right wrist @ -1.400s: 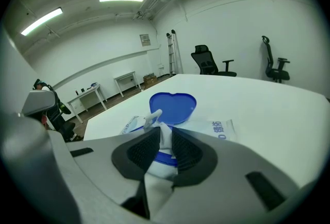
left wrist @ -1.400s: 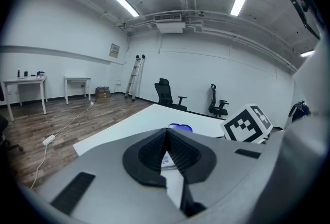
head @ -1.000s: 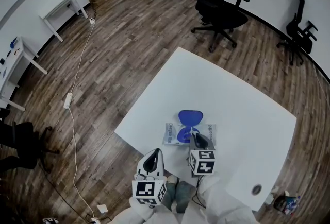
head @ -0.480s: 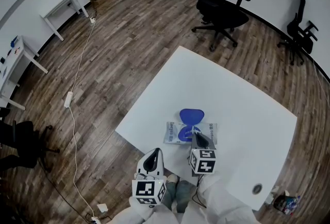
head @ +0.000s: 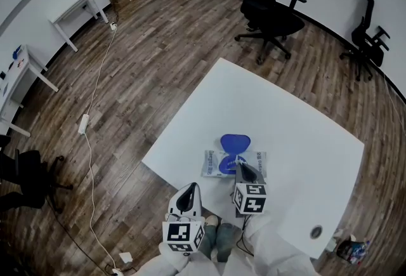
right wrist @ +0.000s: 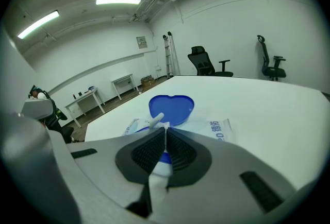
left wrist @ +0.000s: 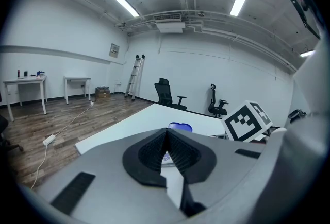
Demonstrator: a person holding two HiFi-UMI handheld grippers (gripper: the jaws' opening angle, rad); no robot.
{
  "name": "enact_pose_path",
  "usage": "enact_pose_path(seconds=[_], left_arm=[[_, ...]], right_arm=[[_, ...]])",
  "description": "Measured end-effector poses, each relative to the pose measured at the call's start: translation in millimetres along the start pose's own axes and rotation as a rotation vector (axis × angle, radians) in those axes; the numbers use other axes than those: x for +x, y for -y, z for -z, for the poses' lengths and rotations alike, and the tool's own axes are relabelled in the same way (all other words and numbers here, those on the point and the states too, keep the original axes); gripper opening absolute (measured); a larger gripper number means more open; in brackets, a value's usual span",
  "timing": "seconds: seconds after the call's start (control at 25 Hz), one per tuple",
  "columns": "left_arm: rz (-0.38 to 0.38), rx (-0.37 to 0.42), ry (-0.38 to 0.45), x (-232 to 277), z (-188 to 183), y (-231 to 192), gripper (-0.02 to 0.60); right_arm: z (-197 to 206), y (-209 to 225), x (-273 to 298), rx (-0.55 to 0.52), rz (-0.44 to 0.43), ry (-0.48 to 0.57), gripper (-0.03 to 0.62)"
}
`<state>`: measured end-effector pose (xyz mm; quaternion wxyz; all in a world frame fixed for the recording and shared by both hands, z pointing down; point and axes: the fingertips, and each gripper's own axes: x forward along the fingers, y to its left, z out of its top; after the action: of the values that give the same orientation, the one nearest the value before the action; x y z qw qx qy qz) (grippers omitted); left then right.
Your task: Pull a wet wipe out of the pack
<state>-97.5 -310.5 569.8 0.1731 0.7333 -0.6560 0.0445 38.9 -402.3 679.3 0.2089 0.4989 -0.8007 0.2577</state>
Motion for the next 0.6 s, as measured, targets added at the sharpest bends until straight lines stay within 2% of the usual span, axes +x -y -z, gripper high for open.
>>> enact_pose_path(seconds=[0.6], left_arm=[[0.014,-0.005,0.017,-6,-2,4,-0.002]], right_arm=[[-10,-4,-15,0.008,-0.002,0.035,0.015]])
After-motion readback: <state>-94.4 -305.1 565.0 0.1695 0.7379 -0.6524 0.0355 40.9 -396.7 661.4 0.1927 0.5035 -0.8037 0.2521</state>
